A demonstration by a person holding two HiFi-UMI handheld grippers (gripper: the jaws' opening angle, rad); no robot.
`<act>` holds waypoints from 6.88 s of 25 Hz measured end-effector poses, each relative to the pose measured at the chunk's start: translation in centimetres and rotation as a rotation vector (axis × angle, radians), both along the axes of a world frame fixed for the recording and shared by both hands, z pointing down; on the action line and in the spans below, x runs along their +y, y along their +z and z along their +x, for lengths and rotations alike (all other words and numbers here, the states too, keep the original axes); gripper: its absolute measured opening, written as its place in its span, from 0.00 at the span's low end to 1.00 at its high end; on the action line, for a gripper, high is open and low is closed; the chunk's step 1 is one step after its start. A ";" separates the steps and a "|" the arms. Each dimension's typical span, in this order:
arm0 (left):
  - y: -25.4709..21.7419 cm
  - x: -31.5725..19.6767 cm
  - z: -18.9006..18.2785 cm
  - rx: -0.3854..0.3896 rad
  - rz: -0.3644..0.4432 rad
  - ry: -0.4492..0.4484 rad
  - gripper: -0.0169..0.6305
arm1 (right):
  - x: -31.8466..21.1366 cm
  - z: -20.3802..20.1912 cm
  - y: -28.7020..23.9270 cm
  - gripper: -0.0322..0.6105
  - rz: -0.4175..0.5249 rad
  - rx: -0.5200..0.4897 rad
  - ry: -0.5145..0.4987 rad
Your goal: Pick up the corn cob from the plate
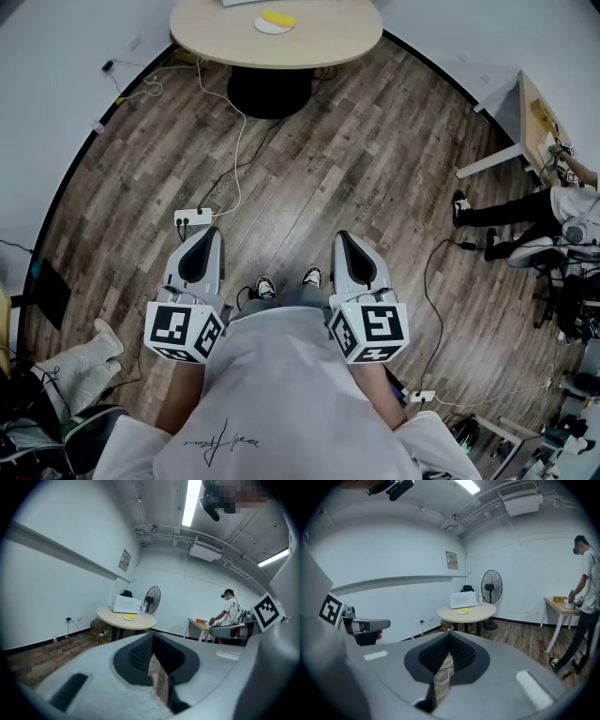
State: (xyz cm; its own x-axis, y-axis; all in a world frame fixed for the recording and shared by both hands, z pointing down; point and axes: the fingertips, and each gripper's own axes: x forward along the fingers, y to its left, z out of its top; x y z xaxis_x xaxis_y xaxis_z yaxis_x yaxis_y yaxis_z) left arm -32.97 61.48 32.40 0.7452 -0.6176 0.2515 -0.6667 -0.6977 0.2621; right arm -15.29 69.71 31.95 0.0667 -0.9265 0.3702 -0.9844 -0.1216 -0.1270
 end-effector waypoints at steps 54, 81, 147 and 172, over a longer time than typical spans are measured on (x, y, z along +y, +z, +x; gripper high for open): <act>-0.8 -20.8 26.2 -0.038 -0.058 0.100 0.03 | -26.0 20.9 0.7 0.07 0.103 -0.298 -0.273; -0.6 -34.1 31.6 -0.011 -0.106 0.122 0.03 | -39.3 27.2 0.9 0.07 0.106 -0.300 -0.212; -2.9 -69.3 22.8 0.007 0.050 -0.039 0.01 | -76.0 22.6 -0.7 0.10 0.013 -0.085 -0.279; -2.0 -72.8 25.1 -0.015 0.029 -0.054 0.01 | -81.8 23.6 2.3 0.16 -0.092 -0.087 -0.381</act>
